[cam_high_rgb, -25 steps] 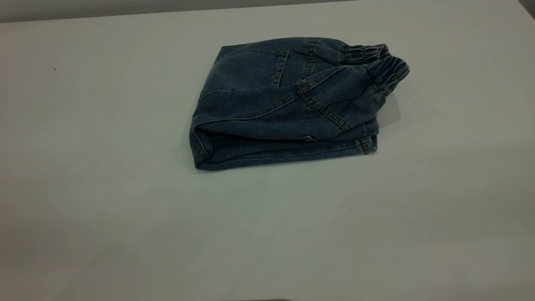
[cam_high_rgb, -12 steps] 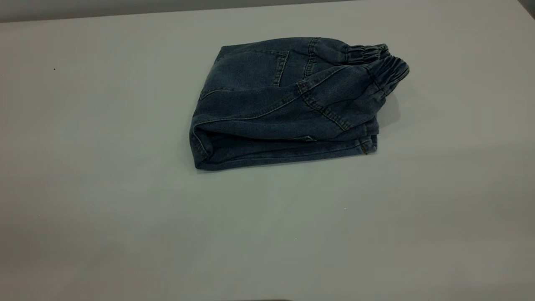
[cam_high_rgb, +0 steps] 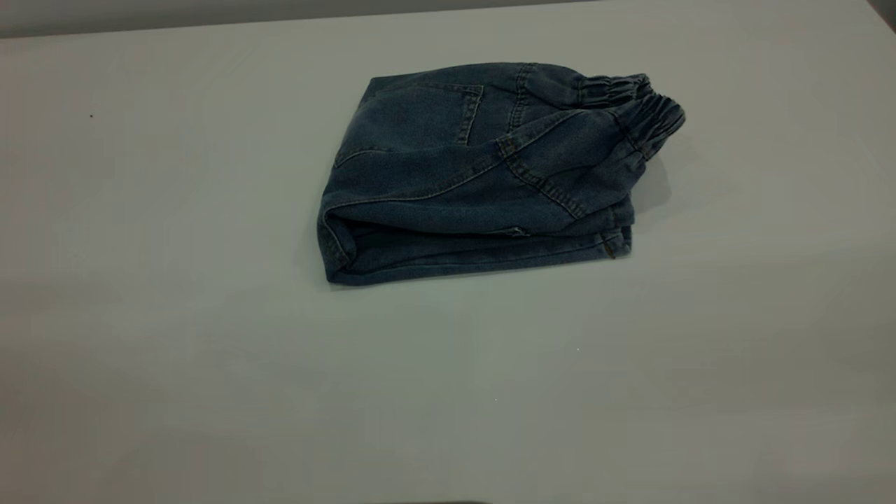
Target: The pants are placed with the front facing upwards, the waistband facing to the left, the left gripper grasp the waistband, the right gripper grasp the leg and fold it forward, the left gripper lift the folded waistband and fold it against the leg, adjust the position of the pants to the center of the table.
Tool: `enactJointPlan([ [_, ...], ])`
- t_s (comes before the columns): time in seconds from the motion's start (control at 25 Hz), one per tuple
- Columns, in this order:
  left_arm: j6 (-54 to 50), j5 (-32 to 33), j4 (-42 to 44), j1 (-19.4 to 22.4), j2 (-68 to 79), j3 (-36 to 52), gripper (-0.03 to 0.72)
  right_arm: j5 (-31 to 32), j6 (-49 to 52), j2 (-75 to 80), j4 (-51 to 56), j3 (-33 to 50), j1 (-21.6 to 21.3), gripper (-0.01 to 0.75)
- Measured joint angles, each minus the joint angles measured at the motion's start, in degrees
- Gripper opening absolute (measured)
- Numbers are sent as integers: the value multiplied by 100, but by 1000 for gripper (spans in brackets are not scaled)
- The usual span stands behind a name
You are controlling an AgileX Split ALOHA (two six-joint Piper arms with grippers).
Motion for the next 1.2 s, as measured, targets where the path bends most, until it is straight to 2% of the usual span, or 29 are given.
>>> enactJointPlan([
  [0.68, 12, 33, 0, 66, -131, 0, 582, 0, 0, -1, 57, 0, 0, 477],
  [0.84, 17, 33, 0, 66, -131, 0, 582, -5, 15, -1, -324, 0, 0, 477],
  [1.2, 22, 33, 0, 66, -131, 0, 582, -64, 1120, -1, -1174, 0, 0, 477],
])
